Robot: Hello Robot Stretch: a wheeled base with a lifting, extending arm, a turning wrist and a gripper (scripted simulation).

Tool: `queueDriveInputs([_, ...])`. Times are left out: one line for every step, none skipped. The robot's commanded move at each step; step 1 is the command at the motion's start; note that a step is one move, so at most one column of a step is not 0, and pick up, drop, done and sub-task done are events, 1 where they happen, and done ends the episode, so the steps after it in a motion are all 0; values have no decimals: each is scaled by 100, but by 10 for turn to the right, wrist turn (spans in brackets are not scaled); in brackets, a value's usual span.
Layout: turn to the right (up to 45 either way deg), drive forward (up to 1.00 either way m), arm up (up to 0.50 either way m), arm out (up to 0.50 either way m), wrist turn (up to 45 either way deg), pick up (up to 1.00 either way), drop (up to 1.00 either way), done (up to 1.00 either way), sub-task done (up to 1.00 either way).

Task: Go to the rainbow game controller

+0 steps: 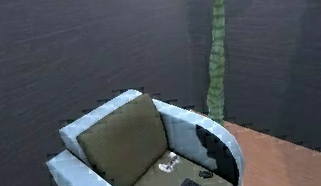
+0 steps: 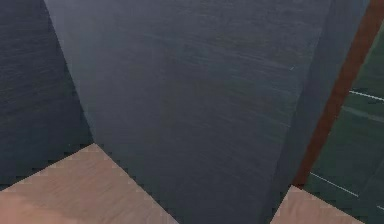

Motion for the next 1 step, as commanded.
queueDriveInputs([0,100,0,0,0,0,0,0,0])
